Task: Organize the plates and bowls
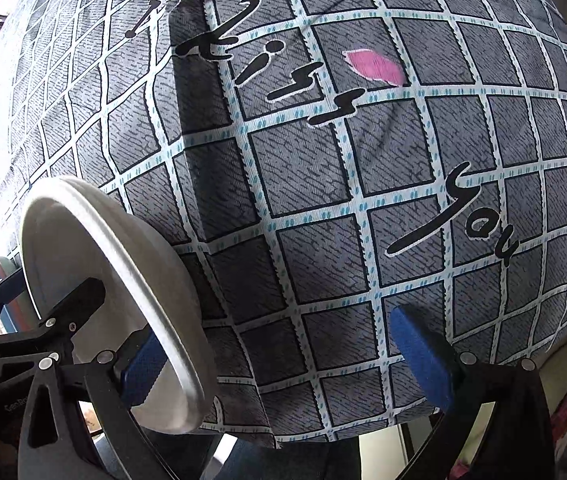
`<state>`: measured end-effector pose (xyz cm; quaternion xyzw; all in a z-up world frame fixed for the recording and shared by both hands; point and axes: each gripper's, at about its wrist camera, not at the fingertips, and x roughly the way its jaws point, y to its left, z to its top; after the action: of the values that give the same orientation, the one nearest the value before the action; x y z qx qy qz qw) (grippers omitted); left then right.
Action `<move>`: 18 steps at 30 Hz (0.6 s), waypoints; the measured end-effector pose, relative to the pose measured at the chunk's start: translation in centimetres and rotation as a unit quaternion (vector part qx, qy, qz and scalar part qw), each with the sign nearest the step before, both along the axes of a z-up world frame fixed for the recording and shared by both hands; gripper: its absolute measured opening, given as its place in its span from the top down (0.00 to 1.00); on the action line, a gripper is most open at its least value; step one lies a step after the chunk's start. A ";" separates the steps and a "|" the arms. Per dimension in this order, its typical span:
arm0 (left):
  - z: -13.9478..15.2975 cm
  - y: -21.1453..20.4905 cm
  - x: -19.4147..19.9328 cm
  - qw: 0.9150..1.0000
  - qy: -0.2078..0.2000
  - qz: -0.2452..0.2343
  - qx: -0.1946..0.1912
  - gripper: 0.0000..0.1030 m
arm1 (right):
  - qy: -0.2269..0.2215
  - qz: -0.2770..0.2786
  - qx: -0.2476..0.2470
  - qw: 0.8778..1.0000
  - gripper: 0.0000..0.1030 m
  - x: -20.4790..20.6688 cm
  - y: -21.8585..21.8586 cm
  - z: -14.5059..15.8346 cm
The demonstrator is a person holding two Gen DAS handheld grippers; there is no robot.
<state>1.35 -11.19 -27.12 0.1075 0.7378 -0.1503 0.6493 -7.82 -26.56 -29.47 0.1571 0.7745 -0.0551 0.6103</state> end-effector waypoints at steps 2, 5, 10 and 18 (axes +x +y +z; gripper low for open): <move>0.0 0.2 -0.1 1.000 -0.004 0.003 -0.002 0.00 | 0.000 0.000 0.001 1.000 0.00 -0.1 -0.4 -0.1; -0.1 1.3 -0.6 1.000 -0.010 0.014 -0.007 0.00 | -0.007 -0.007 -0.001 1.000 0.00 0.3 -1.4 0.2; 0.3 3.2 -1.2 1.000 -0.005 0.025 -0.003 0.00 | -0.007 -0.015 -0.001 1.000 0.00 0.1 -2.5 0.3; 1.1 0.6 -1.0 1.000 0.004 -0.015 0.006 0.24 | -0.001 -0.026 0.008 1.000 0.16 0.6 -1.9 1.1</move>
<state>0.36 -10.62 -26.01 0.1219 0.7397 -0.1567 0.6430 -7.18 -28.42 -28.33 0.1823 0.7700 -0.0652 0.6079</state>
